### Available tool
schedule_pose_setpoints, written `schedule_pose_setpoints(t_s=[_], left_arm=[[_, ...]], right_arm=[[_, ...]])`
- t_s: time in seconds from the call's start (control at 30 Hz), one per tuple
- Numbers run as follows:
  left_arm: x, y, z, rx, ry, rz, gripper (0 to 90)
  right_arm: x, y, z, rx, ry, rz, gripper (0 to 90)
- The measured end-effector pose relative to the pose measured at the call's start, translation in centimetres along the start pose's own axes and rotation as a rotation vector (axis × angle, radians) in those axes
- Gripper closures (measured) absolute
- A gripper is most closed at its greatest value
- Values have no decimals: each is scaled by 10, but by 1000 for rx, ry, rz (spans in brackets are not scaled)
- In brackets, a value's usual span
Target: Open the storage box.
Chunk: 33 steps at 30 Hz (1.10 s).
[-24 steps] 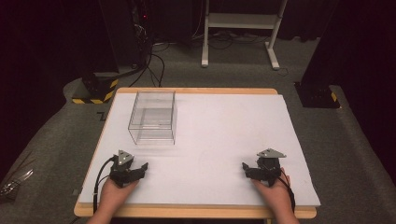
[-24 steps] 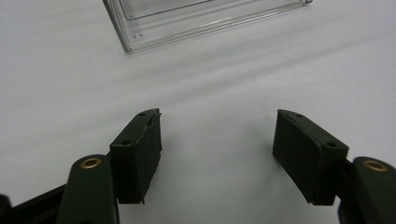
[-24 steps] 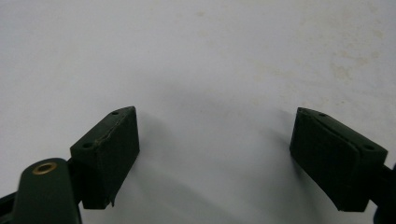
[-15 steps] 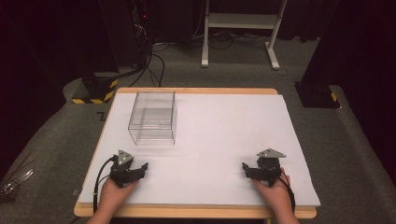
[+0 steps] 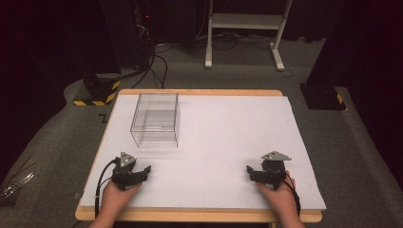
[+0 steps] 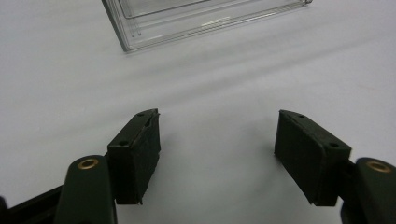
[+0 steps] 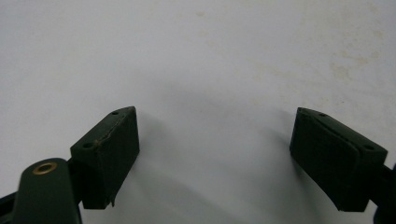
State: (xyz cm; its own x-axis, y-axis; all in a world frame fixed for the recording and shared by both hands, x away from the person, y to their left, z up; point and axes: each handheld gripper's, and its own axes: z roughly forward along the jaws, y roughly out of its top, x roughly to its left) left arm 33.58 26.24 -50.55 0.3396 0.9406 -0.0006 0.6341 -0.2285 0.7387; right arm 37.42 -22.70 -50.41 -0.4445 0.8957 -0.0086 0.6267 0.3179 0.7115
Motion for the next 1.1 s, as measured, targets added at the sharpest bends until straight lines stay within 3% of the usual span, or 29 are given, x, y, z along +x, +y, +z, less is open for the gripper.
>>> schedule_pose_setpoints(t_s=[0.23, 0.63, 0.9, 1.1], left_arm=[[2, 2, -4, -10, -10, -30, 327], [-8, 11, -14, -59, -24, 18, 347], [-19, 18, -20, -87, -32, 25, 340], [-21, 26, -20, -107, -48, -1, 326]], right_arm=[[0, 0, 0, 0, 0, 0, 155], [0, 0, 0, 0, 0, 0, 155], [0, 0, 0, 0, 0, 0, 155], [0, 0, 0, 0, 0, 0, 155]])
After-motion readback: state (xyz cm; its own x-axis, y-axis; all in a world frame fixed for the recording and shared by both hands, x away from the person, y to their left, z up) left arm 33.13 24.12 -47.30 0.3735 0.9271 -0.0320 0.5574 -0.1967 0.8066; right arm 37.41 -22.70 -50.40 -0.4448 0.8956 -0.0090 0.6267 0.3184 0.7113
